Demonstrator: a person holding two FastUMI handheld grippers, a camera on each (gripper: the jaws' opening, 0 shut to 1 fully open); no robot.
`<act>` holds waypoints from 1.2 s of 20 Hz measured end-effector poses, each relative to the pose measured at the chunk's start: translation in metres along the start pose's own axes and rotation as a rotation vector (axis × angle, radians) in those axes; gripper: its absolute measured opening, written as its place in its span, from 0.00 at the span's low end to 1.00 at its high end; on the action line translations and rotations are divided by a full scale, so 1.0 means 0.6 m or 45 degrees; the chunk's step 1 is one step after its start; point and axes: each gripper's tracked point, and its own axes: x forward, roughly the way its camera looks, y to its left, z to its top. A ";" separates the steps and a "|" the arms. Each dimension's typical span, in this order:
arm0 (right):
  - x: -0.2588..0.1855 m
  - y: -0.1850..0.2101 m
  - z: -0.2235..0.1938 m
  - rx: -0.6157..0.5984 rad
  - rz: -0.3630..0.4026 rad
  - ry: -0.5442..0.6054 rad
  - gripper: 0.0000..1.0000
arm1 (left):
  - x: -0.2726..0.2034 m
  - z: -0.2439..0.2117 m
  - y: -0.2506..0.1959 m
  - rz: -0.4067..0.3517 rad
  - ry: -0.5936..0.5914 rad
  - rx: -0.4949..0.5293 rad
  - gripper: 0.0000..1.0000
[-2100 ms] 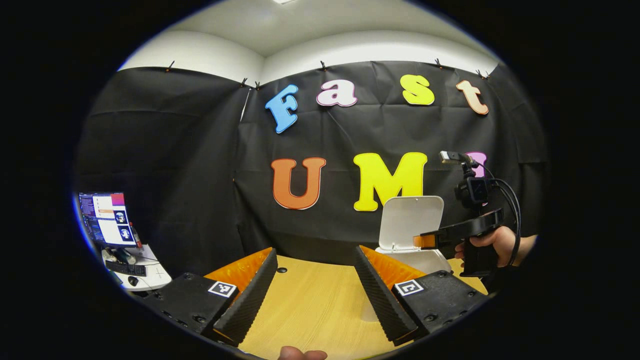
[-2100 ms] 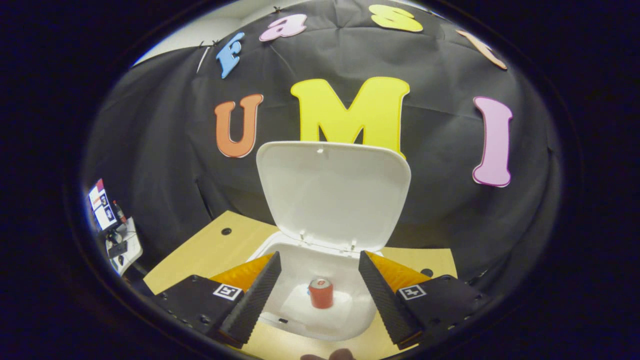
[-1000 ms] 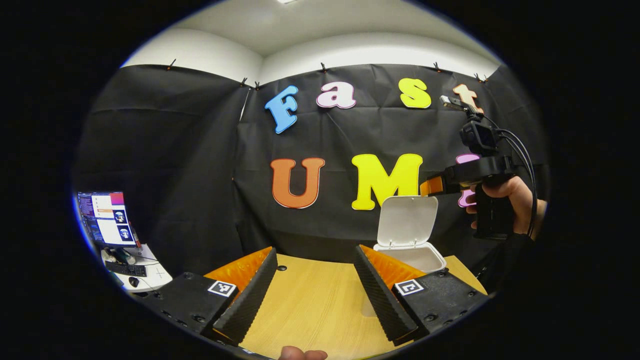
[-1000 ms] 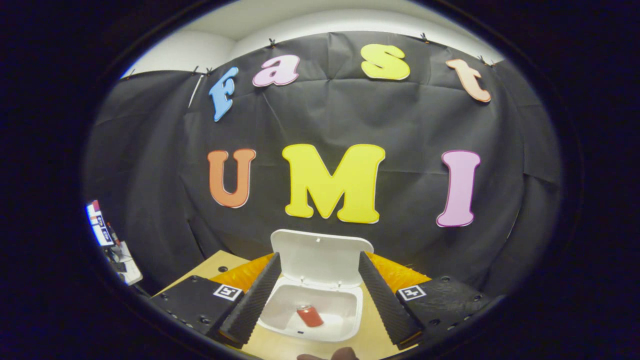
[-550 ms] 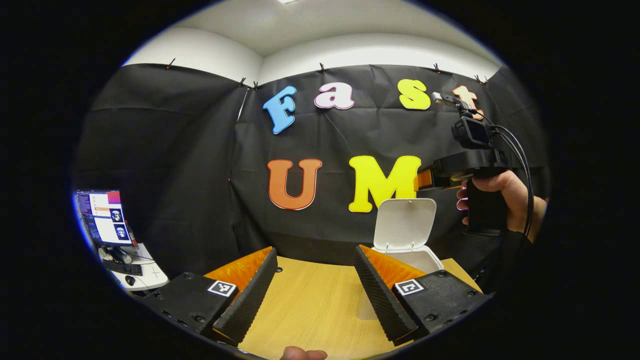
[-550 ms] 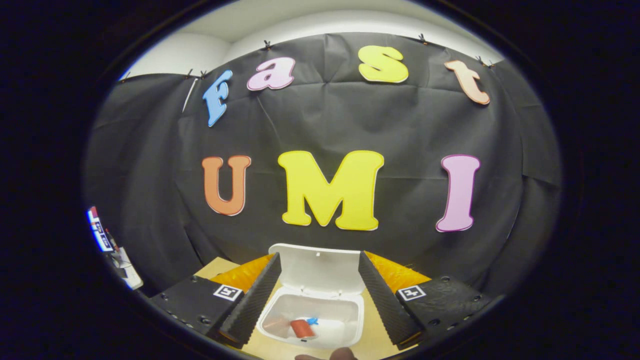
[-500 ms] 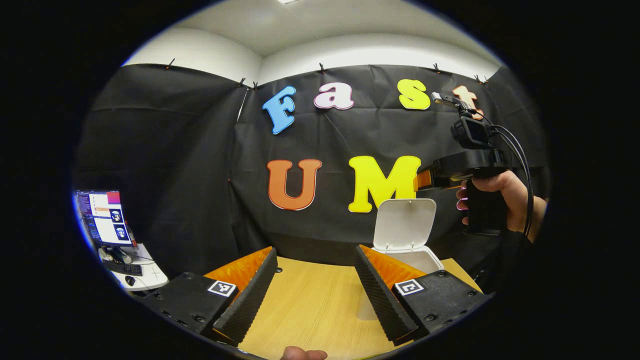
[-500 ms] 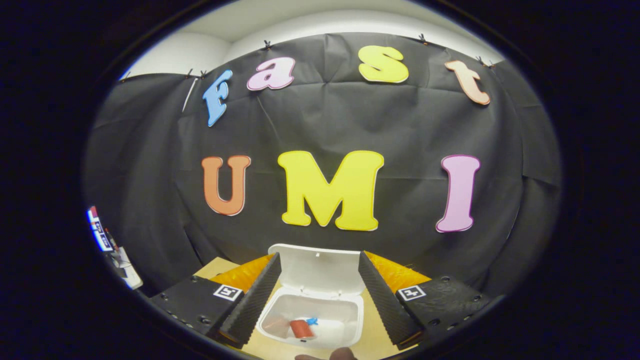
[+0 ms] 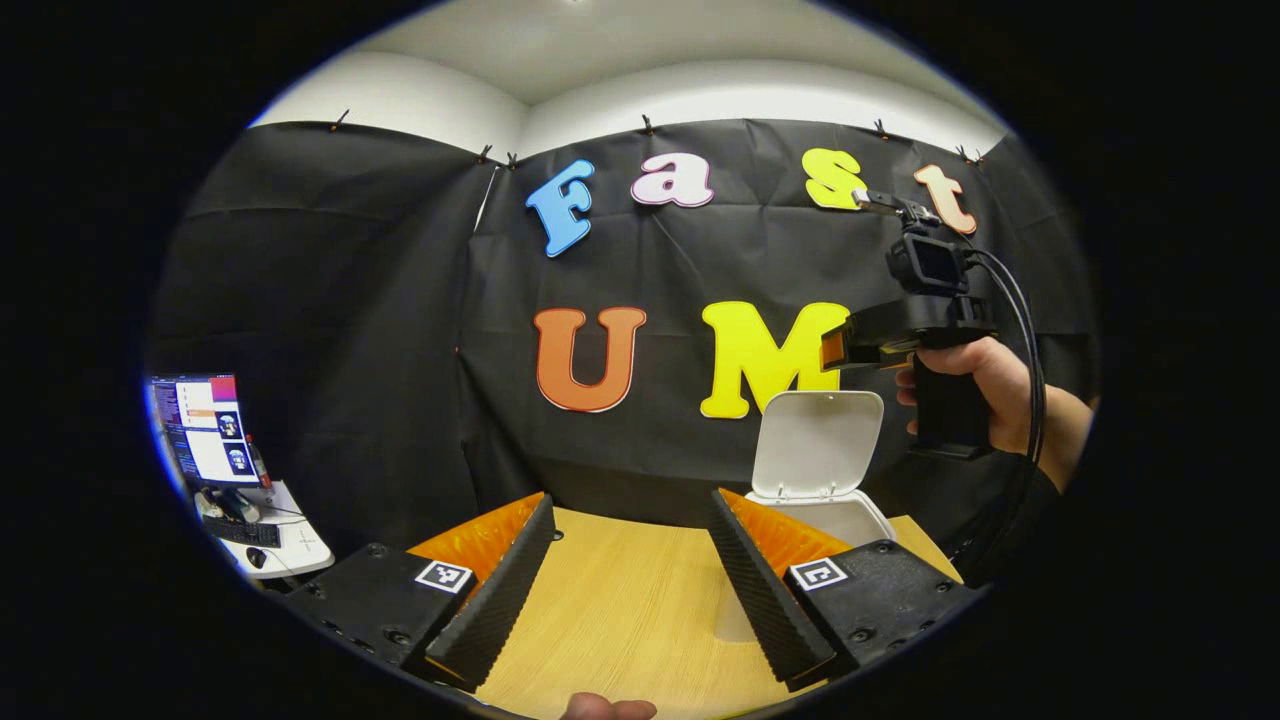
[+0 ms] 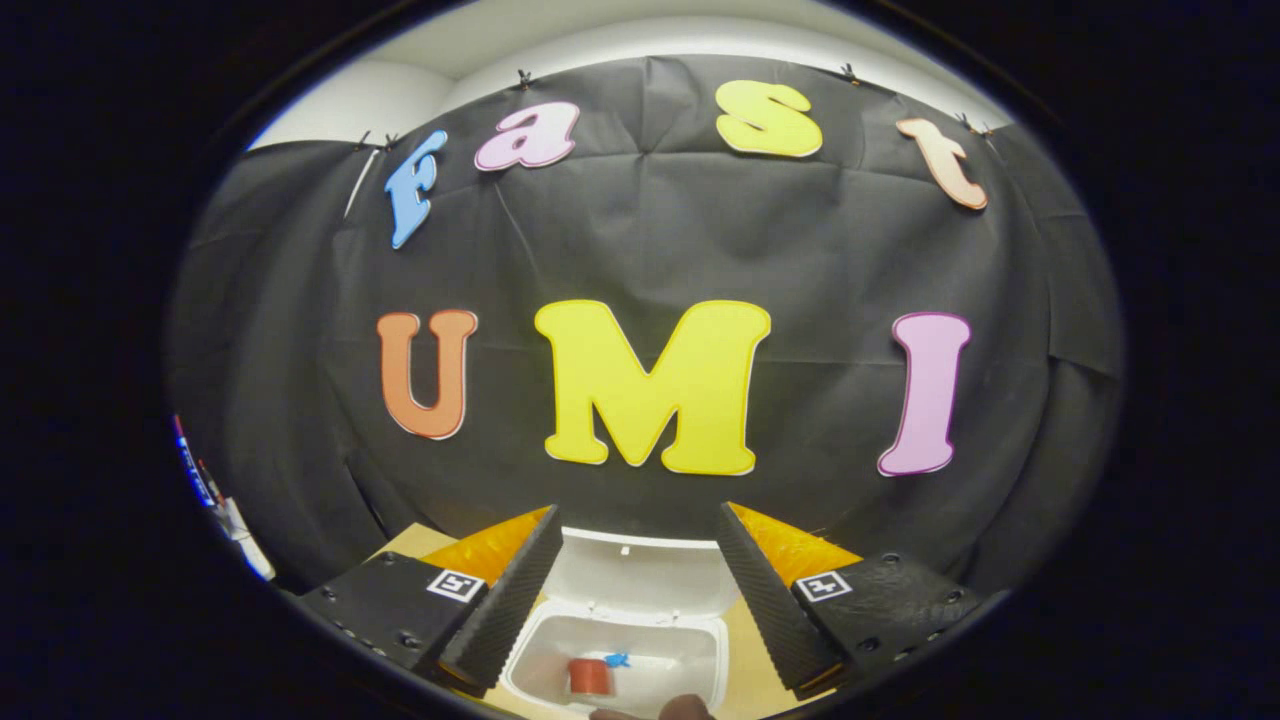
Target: Press the lid of the desktop garbage bin to open it, pick up the crumpled paper on the desktop and throw it into the bin, then pick up the pop can on the desktop and drop it into the bin, and finally close the garbage bin lid.
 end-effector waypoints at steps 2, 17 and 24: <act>0.021 0.001 -0.004 0.023 -0.006 0.016 0.96 | 0.006 -0.001 0.001 0.011 0.003 0.001 0.99; 0.080 -0.011 -0.037 0.058 -0.038 0.097 0.98 | 0.017 -0.001 -0.011 0.042 0.025 0.028 0.99; 0.026 -0.007 -0.064 0.062 -0.021 0.143 0.96 | -0.004 0.005 -0.023 0.000 0.006 0.023 0.99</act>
